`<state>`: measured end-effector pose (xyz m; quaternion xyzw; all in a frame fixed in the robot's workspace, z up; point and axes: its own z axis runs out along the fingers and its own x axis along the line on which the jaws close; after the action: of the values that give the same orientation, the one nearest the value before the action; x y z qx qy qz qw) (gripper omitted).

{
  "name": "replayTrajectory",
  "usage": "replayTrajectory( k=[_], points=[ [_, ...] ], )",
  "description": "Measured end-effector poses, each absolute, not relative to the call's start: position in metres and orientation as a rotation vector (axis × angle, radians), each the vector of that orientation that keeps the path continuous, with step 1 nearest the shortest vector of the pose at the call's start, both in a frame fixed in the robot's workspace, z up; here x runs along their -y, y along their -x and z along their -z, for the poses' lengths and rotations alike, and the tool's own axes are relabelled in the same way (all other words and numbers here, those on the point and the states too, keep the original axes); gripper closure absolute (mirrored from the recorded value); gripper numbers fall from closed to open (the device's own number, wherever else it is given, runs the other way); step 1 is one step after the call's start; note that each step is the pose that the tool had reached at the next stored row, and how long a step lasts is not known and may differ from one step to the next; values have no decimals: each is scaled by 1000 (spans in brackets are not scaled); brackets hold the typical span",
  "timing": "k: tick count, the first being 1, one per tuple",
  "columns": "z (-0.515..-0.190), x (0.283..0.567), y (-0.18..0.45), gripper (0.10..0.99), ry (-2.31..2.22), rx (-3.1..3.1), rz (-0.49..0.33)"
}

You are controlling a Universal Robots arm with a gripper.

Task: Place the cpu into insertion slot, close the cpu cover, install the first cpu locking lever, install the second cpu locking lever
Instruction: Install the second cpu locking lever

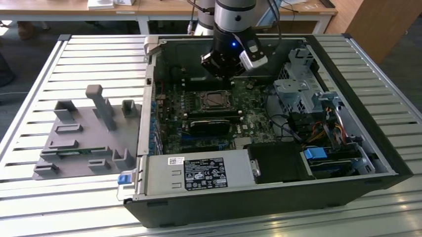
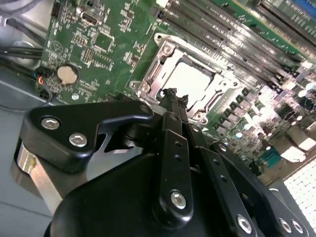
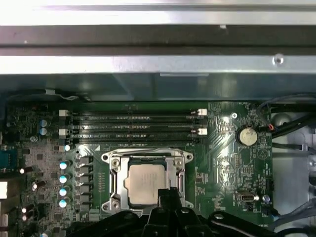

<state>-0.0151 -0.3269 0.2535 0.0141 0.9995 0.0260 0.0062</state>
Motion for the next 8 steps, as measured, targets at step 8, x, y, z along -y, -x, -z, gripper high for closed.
replayTrajectory(
  k=[8],
  points=[
    [-250,349,15,980,-44,-3128,-87]
  ],
)
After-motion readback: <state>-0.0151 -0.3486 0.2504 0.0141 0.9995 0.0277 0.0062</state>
